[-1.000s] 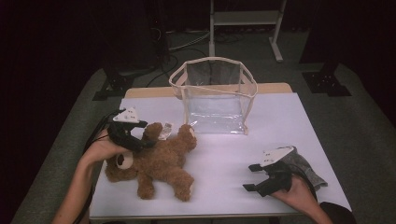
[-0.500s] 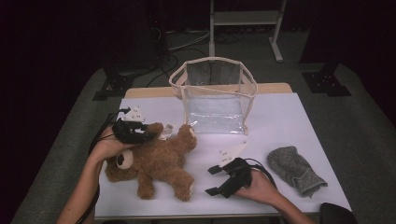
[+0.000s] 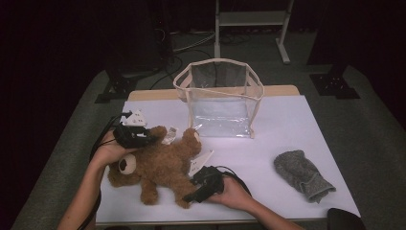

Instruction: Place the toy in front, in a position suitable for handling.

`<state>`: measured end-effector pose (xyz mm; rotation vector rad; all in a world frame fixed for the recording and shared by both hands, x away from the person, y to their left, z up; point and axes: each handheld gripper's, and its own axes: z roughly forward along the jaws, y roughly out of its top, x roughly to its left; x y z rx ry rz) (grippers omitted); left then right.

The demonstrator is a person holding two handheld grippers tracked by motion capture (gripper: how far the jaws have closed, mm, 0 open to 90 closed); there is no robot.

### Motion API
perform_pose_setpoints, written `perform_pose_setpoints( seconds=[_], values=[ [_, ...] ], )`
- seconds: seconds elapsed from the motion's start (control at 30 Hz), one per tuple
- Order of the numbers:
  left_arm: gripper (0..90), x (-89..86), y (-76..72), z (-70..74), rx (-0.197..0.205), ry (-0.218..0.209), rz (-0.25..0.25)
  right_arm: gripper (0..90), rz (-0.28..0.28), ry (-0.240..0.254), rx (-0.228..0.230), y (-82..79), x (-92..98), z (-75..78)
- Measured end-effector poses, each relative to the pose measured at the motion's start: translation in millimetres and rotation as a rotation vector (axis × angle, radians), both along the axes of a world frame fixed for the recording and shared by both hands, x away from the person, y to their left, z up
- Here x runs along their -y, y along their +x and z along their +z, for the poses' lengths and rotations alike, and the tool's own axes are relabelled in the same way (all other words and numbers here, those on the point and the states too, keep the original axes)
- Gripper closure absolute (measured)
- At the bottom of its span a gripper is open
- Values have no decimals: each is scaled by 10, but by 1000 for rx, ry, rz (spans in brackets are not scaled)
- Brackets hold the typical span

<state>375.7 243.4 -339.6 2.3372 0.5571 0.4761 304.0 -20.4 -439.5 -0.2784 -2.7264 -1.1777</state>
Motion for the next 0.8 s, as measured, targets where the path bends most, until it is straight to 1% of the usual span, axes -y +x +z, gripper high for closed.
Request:
perform_pose_setpoints(
  seconds=[0.03, 0.07, 0.1, 0.13, 0.17, 0.2, 0.23, 0.27, 0.3, 0.33, 0.4, 0.43, 0.47, 0.5, 0.53, 0.57, 0.6, 0.63, 0.67, 0.7, 0.73, 0.77, 0.8],
  values=[
    [740, -8, -19, 36, 12, 6, 1, 619, 4, 4, 7, 9, 10, 50],
    [748, -8, -19, 36, 12, 6, 1, 619, 4, 4, 7, 9, 10, 50],
    [754, -9, -52, 78, 26, 8, 2, 645, 6, 18, -11, 29, 36, 95],
    [758, -9, -52, 78, 26, 8, 2, 645, 6, 18, -11, 29, 36, 95],
    [761, 1, -86, 126, 36, 10, 1, 664, 13, 55, -44, 47, 84, 166],
    [765, 16, -110, 168, 33, 6, -9, 669, 19, 72, -47, 46, 105, 209],
    [765, 16, -110, 168, 33, 6, -9, 669, 19, 72, -47, 46, 105, 209],
    [765, 29, -126, 196, 43, 9, -12, 672, 30, 93, -49, 26, 156, 309],
    [765, 73, -169, 290, 52, 0, -24, 672, 38, 98, -47, 11, 191, 359],
    [765, 104, -194, 342, 61, -2, -32, 671, 47, 102, -40, 1, 238, 409],
    [764, 179, -237, 447, 76, -7, -53, 671, 50, 134, -53, -20, 372, 509],
    [764, 226, -257, 495, 83, -8, -68, 671, 54, 143, -55, -26, 455, 559],
    [764, 226, -257, 495, 83, -8, -68, 671, 54, 143, -55, -26, 455, 559],
    [764, 350, -297, 580, 98, -9, -101, 670, 46, 159, -59, -53, 640, 654],
    [763, 350, -297, 580, 98, -9, -101, 670, 46, 159, -59, -53, 640, 654],
    [763, 502, -328, 652, 109, -4, -141, 669, 33, 175, -64, -94, 847, 728],
    [763, 588, -342, 679, 114, -7, -159, 669, 28, 181, -61, -111, 959, 757],
    [763, 588, -342, 679, 114, -7, -159, 669, 28, 181, -61, -111, 959, 757],
    [763, 677, -348, 703, 117, -8, -181, 669, 15, 182, -59, -137, 1072, 784],
    [763, 795, -352, 727, 120, -7, -209, 669, 4, 179, -51, -164, 1185, 809],
    [763, 967, -351, 751, 123, 1, -247, 669, -17, 173, -50, -223, 1413, 843],
    [763, 1071, -346, 755, 124, -6, -271, 669, -26, 173, -49, -248, 1525, 853],
    [763, 1071, -346, 755, 124, -6, -271, 669, -26, 173, -49, -248, 1525, 853]
  ],
)
